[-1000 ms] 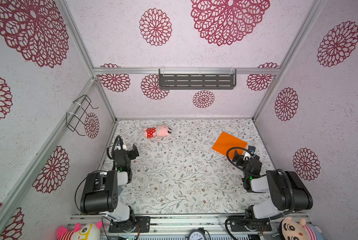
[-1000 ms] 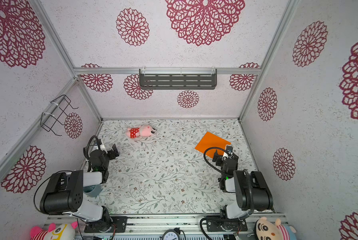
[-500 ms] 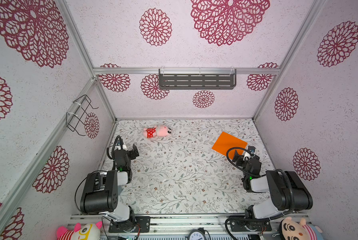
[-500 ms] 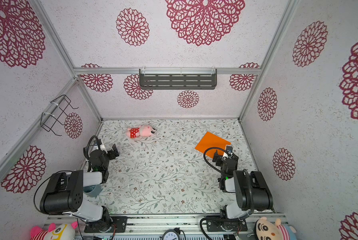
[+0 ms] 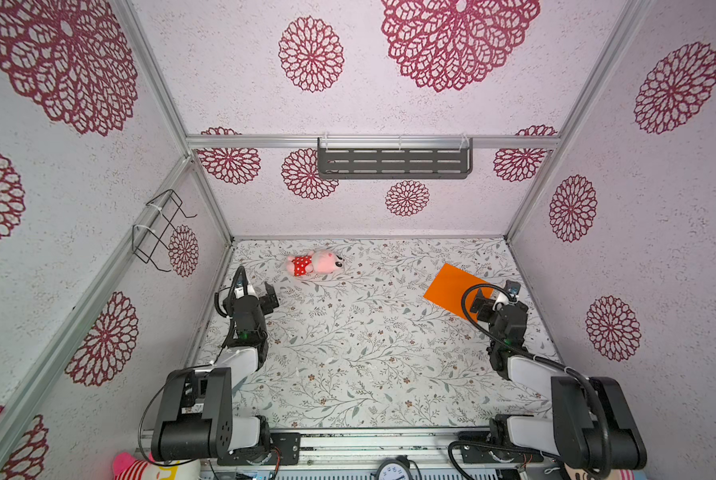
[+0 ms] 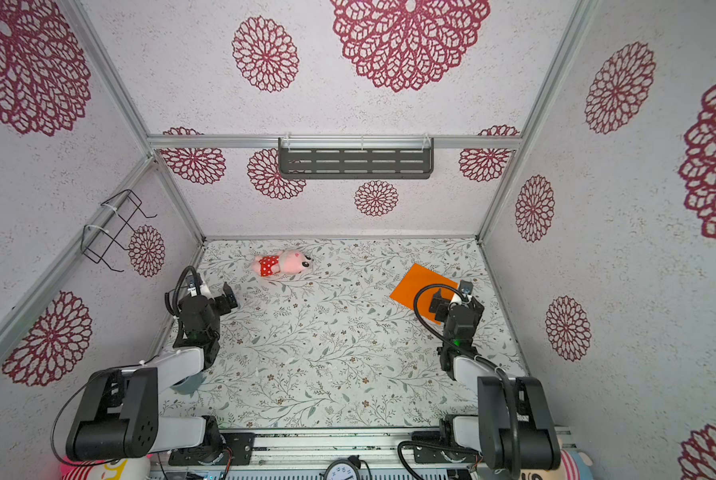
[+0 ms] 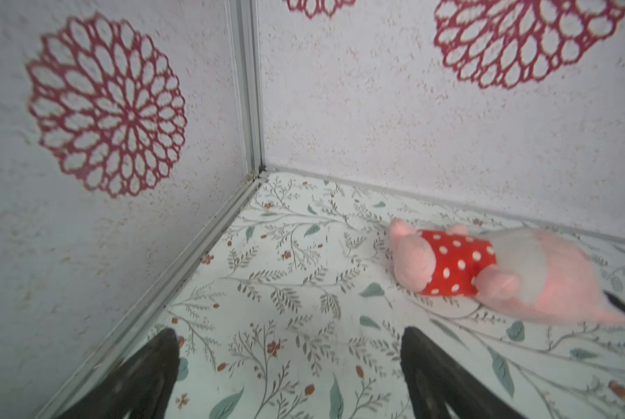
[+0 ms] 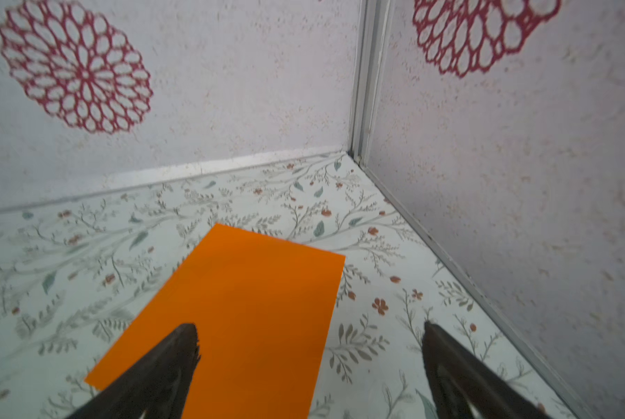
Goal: Fold a paper plane with a square sheet of paper (pick it up from the middle)
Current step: 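Move both grippers toward the orange sheet, lowering over its middle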
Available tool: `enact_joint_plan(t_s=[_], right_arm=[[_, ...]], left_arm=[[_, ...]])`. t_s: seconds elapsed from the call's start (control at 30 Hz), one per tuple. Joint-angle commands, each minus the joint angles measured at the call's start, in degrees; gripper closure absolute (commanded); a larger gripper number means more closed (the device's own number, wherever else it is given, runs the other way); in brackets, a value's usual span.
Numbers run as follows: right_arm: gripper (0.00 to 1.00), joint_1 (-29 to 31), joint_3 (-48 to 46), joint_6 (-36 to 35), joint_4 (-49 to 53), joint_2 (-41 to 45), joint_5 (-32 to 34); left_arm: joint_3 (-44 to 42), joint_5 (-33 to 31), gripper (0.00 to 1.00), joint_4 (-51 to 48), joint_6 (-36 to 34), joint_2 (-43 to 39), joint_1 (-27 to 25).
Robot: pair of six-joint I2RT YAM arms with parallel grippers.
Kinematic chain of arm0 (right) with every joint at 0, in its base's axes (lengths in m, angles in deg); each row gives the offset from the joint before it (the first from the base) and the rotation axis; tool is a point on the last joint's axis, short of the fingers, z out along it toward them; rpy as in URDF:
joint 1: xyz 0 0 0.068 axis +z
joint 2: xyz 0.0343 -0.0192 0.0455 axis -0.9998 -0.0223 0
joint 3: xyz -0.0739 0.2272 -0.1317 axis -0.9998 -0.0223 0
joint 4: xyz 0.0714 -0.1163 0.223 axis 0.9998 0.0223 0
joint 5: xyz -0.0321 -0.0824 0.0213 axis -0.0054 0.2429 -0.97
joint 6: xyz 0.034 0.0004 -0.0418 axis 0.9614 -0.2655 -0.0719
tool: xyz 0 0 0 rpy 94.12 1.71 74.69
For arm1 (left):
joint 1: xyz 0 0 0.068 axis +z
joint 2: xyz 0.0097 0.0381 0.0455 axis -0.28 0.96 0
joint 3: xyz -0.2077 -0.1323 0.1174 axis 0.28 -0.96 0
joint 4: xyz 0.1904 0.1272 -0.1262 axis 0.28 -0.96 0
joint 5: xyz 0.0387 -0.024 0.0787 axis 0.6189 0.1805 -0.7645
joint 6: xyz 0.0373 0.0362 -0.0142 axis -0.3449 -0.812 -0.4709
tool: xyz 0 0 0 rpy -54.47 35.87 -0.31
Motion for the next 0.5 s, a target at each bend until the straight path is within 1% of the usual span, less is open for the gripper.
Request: enact_joint_plan(t_s=[0.0,0.07,0.1,0.13,0.17,0.23,0.27,0.4,0.47], right_arm=[[0.01,0.5,10.1,11.7,22.5,2.5,0.6],[0.01,0.6,15.2,14.8,29.9,0.4,-4.3],[0.01,0.6,17.6,15.6,32.9,-1.0,-6.5],[0.01,0.7,20.5,16.7,36.8,-3.2,-8.8],[0.01,0.7,23.2,17.9,40.1,-5.5,-10.8],[0.01,0.7,27.1,19.9,43.9,-9.9,-14.1],[0.01,0.7,29.1,20.9,45.5,-12.5,-15.5],[0.06,0.7,36.0,23.1,48.5,-22.0,-19.7],[0.12,0.7,39.9,23.5,49.2,-27.1,-21.7]], left_arm=[[9.0,-6.8,0.03,-17.2,3.9,-1.4,-3.2],[17.1,-2.7,0.03,-31.0,11.5,-0.5,-4.7],[19.8,-0.7,0.03,-34.7,15.3,0.3,-5.1],[22.1,3.4,0.03,-37.1,19.2,1.3,-5.4],[23.6,9.1,0.03,-37.9,21.6,2.4,-5.7],[26.6,16.8,0.03,-39.3,24.1,4.9,-7.0],[28.1,19.1,0.03,-39.7,25.1,6.4,-8.0],[34.3,25.9,0.03,-42.3,27.2,11.2,-11.7],[36.4,28.3,0.03,-42.7,27.5,13.6,-13.6]])
